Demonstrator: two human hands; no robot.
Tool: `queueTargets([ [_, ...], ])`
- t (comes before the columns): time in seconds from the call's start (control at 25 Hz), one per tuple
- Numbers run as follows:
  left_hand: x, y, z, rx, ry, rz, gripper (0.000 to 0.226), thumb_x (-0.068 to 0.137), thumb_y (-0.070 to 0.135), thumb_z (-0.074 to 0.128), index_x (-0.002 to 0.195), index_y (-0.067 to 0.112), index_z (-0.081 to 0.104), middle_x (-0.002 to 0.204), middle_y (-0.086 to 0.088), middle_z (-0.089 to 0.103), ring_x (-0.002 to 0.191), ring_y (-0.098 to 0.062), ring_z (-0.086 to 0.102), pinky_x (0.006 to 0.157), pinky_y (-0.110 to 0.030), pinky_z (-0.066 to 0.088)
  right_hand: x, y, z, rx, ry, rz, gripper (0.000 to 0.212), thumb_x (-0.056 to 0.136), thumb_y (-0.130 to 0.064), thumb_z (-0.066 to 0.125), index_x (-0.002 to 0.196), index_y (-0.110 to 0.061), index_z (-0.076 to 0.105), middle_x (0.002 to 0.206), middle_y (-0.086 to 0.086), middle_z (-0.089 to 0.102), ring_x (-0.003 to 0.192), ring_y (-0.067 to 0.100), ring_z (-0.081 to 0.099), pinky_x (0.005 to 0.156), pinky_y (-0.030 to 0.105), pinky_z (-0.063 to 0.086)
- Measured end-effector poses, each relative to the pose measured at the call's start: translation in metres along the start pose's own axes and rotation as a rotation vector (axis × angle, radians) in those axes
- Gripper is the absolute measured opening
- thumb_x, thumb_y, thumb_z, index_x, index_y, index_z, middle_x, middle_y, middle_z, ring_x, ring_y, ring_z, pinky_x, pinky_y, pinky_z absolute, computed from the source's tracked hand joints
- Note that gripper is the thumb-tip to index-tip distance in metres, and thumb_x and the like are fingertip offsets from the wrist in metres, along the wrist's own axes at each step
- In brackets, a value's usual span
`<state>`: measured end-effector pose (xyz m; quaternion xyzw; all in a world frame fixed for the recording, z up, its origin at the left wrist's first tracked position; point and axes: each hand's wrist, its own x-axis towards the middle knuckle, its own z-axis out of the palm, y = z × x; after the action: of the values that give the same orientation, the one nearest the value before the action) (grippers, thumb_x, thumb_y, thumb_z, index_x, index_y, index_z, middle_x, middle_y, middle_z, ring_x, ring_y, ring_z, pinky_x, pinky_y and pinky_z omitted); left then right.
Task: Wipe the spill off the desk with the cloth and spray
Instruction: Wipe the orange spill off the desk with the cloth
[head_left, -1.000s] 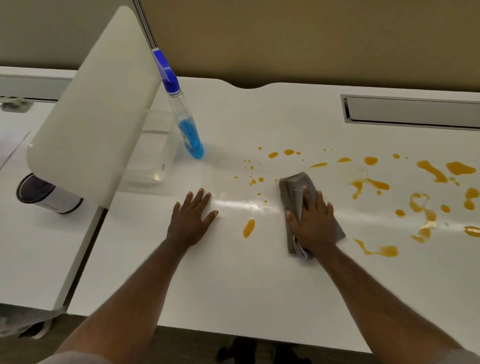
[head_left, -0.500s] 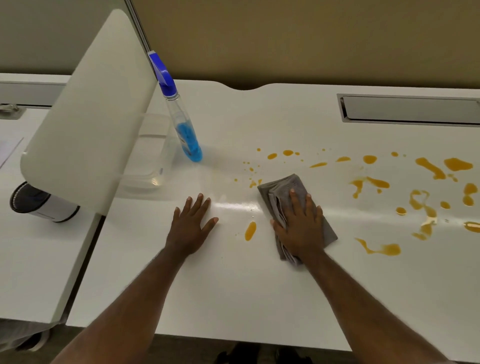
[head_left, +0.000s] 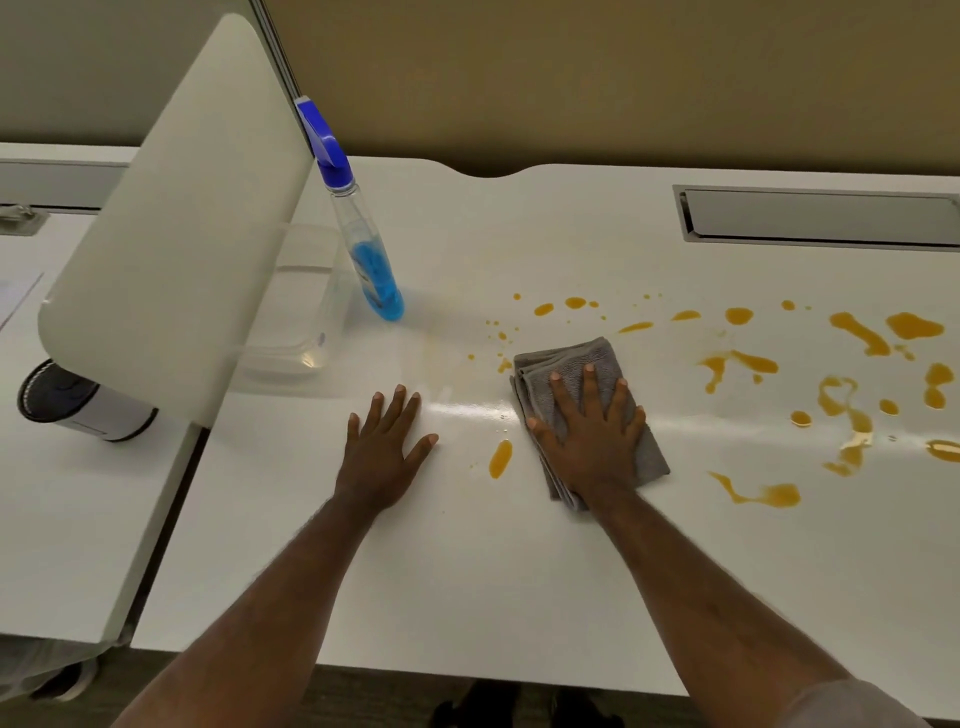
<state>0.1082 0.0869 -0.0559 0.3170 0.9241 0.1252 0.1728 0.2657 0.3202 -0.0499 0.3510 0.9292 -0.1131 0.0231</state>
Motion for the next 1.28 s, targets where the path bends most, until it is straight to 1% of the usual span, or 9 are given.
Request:
queueTargets([
  [0.12,0.001,-0.001,-0.002,-0.002,-0.012,0.006,0.067,0.098,0.058,0.031,0.155,0.031,0.009,0.164,0.008,0.002,0.151,-0.018,-0.004,0.121,-0.047,-0.001,-0.020,0.014,0.009,-0.051,0.042,-0.058,0.070,0.086,-0.075,0.022,0.150,-0.047,0.015,0.164,-0.001,0.015,0.147,0.041,0.012,0.111,0.065,0.015],
  [0.24,0.000,-0.004,-0.003,0.007,-0.019,0.019,0.067,0.098,0.058,0.030,0.155,0.032,0.008,0.164,0.008,0.001,0.151,-0.017,-0.005,0.121,-0.046,-0.001,-0.014,0.029,0.007,-0.032,0.003,-0.031,0.068,0.085,-0.077,0.016,0.148,-0.052,0.007,0.164,-0.006,0.008,0.148,0.037,0.005,0.114,0.064,0.012],
  [0.36,0.000,-0.003,-0.002,0.004,-0.023,0.021,0.067,0.098,0.058,0.030,0.155,0.032,0.007,0.164,0.008,-0.001,0.151,-0.017,-0.006,0.121,-0.046,-0.002,0.004,0.001,0.001,-0.028,-0.016,0.014,0.070,0.087,-0.074,0.021,0.150,-0.049,0.004,0.165,-0.002,0.003,0.147,0.043,0.003,0.112,0.067,0.012],
  [0.56,-0.002,-0.003,0.000,0.000,-0.009,0.010,0.068,0.097,0.060,0.029,0.155,0.032,0.008,0.164,0.009,0.000,0.151,-0.018,-0.005,0.120,-0.046,-0.003,-0.023,0.005,0.009,-0.098,-0.030,-0.154,0.072,0.085,-0.078,0.019,0.150,-0.049,0.004,0.165,-0.005,0.005,0.149,0.038,0.005,0.114,0.063,0.012],
  [0.72,-0.002,-0.004,0.001,0.005,-0.001,0.020,0.068,0.097,0.060,0.028,0.155,0.032,0.007,0.164,0.009,0.000,0.151,-0.017,-0.006,0.120,-0.046,-0.003,-0.021,0.033,0.004,-0.062,-0.015,-0.053,0.067,0.088,-0.073,0.024,0.149,-0.049,0.011,0.164,-0.005,0.008,0.148,0.038,0.007,0.114,0.063,0.014],
  [0.88,-0.007,-0.004,0.003,0.006,-0.007,0.029,0.064,0.099,0.056,0.027,0.155,0.032,0.008,0.164,0.008,0.000,0.151,-0.017,-0.005,0.120,-0.045,-0.003,-0.002,-0.018,0.002,-0.015,-0.002,0.071,0.069,0.090,-0.068,0.034,0.151,-0.045,0.013,0.165,0.001,0.006,0.146,0.046,0.006,0.111,0.067,0.013],
  [0.96,-0.009,-0.006,0.002,-0.012,-0.010,0.036,0.061,0.100,0.053,0.027,0.155,0.031,0.010,0.164,0.008,0.002,0.151,-0.017,-0.005,0.120,-0.043,-0.003,-0.018,-0.042,0.011,-0.022,-0.011,-0.045,0.073,0.086,-0.072,0.035,0.151,-0.046,0.013,0.165,0.000,0.007,0.146,0.047,0.008,0.110,0.067,0.011],
  [1.08,-0.013,-0.011,0.000,-0.058,-0.016,0.073,0.060,0.101,0.050,0.028,0.155,0.029,0.011,0.163,0.007,0.002,0.151,-0.016,-0.004,0.119,-0.039,-0.003,-0.048,-0.029,0.023,-0.071,-0.004,-0.216,0.073,0.084,-0.074,0.034,0.150,-0.047,0.015,0.164,-0.003,0.013,0.146,0.043,0.013,0.110,0.065,0.016],
  [1.28,-0.044,-0.029,-0.002,-0.016,0.003,0.087,0.064,0.099,0.057,0.025,0.155,0.029,0.009,0.159,0.013,-0.006,0.149,-0.014,-0.010,0.120,-0.037,-0.005,-0.025,-0.048,0.018,-0.021,0.012,-0.067,0.064,0.090,-0.058,0.040,0.149,-0.048,0.017,0.164,-0.003,0.012,0.147,0.043,0.009,0.110,0.066,0.017],
])
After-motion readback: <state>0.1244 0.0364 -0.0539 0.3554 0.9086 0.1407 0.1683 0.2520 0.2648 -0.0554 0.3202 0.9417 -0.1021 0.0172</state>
